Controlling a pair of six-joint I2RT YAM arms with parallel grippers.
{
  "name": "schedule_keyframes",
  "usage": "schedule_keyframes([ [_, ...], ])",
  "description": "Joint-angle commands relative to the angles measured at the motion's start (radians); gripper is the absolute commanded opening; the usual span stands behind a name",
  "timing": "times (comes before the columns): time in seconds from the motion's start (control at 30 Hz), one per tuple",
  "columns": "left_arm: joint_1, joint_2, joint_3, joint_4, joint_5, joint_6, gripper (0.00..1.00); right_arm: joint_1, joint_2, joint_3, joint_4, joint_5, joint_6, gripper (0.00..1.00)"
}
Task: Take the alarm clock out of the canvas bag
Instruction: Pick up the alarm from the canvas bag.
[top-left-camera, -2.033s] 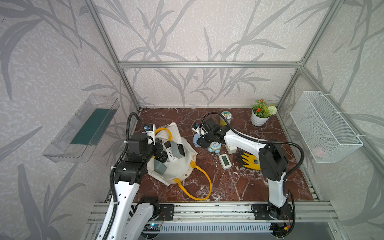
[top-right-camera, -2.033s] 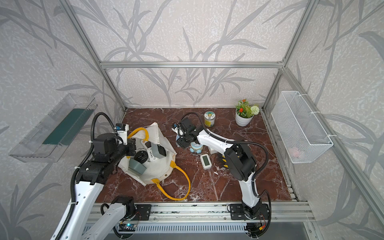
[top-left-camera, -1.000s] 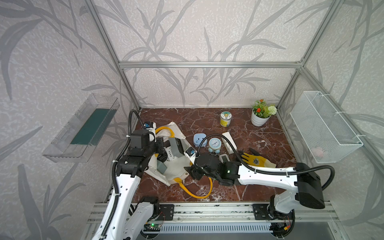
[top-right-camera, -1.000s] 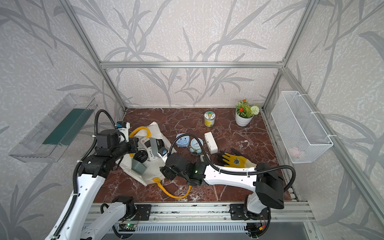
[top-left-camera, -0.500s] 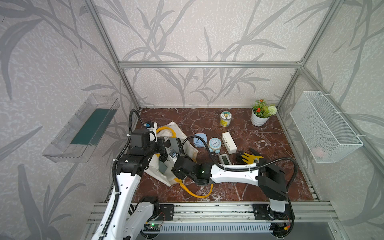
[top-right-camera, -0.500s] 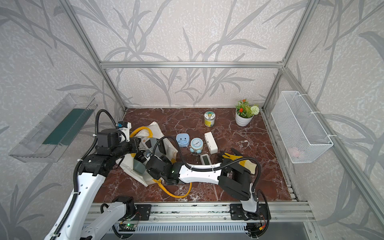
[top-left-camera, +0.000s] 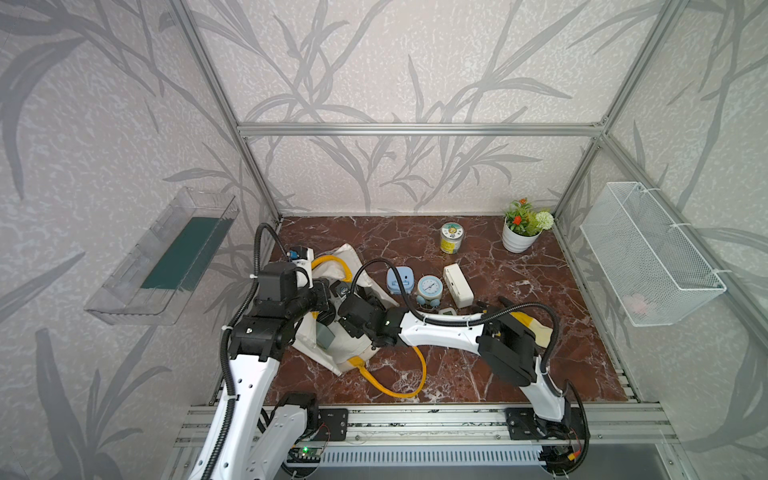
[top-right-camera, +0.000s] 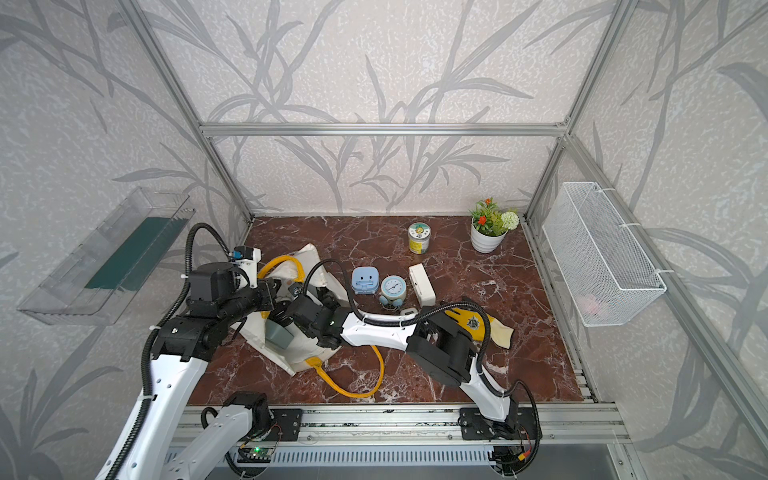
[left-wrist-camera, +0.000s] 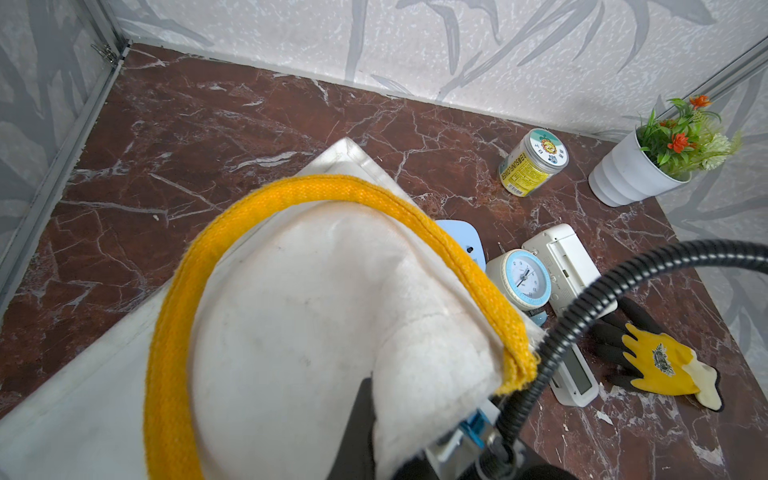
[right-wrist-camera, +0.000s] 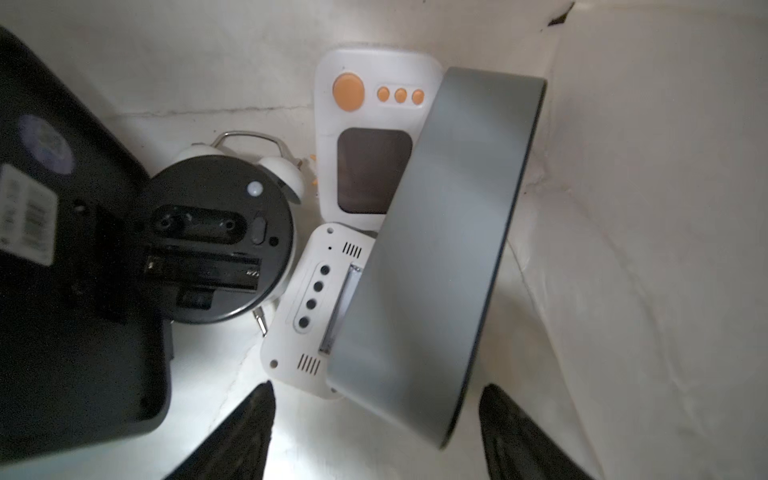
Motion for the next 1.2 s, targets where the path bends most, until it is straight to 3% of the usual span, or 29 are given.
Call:
schedule_keyframes([
  [0.0, 0.005, -0.024, -0.007, 0.003, 0.037, 0.002, 0.00, -0.008, 0.030, 0.056, -0.040, 0.032, -0.017, 0.79],
  [0.33, 0.004, -0.033, -0.030, 0.021, 0.062, -0.006, 0.00, -0.057, 0.100, 0.147, -0.073, 0.008, -0.019, 0.75],
  [0.73, 0.004, -0.032, -0.036, 0.010, -0.006, 0.003, 0.00, -0.077, 0.132, 0.199, -0.087, -0.062, -0.075, 0.46],
  [0.9, 0.004, -0.036, -0.044, -0.008, -0.082, -0.011, 0.00, -0.078, 0.090, 0.146, -0.030, -0.121, -0.119, 0.33],
  [1.17, 0.006, -0.008, -0.019, -0.049, -0.134, 0.005, 0.00, -0.079, -0.016, 0.003, 0.066, -0.191, -0.152, 0.22],
])
